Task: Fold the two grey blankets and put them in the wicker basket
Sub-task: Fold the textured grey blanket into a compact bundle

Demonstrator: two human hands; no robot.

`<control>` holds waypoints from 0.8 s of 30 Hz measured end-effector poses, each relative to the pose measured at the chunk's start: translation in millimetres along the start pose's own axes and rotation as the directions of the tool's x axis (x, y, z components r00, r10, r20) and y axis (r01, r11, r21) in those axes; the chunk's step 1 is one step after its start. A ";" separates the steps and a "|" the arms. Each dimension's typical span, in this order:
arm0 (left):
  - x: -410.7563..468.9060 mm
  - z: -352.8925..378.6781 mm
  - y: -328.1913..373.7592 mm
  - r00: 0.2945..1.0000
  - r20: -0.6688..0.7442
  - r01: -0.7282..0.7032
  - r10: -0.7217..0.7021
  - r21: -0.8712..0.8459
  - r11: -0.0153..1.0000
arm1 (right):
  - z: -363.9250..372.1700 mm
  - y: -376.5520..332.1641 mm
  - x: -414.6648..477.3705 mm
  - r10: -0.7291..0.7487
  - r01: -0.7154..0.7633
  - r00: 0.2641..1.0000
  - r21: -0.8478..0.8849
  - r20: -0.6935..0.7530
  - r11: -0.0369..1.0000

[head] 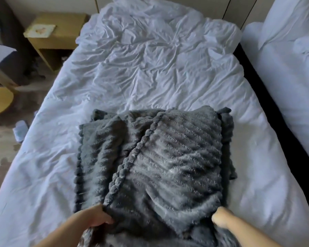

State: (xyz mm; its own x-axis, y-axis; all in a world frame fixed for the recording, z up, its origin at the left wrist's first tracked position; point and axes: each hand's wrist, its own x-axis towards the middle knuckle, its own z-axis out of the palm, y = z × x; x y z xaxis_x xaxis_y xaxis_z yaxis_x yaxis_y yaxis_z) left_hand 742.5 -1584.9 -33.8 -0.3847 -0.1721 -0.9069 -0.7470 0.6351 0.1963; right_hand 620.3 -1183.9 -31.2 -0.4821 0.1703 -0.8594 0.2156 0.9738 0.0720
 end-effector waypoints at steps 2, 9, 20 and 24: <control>1.5 -8.6 8.9 0.993 -0.119 -0.009 -0.003 -0.095 0.995 | -20.5 -9.1 0.9 0.037 -0.034 0.997 0.047 -0.071 0.998; 9.8 -63.8 70.1 0.936 -0.345 -0.148 0.072 -0.199 0.969 | -101.4 -74.4 -19.5 -0.098 0.162 0.917 0.136 -0.387 0.977; 33.1 -60.4 182.6 0.918 -0.086 -0.390 0.386 -0.034 0.920 | -144.0 -165.4 -42.5 -0.383 0.573 0.776 0.305 -0.501 0.761; 3.6 -21.7 217.0 0.778 0.298 -0.598 0.553 0.080 0.797 | -146.5 -185.8 -24.4 -0.249 0.557 0.730 0.342 -0.636 0.757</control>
State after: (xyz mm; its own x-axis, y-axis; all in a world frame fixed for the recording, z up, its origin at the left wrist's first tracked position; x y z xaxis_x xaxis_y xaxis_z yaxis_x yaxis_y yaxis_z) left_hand 567.3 -1464.1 13.6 -0.5508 0.4423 -0.7078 -0.3225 0.6694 0.6693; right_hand 467.6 -1346.9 50.6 -0.9461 -0.0227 -0.3231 0.1853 0.7803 -0.5973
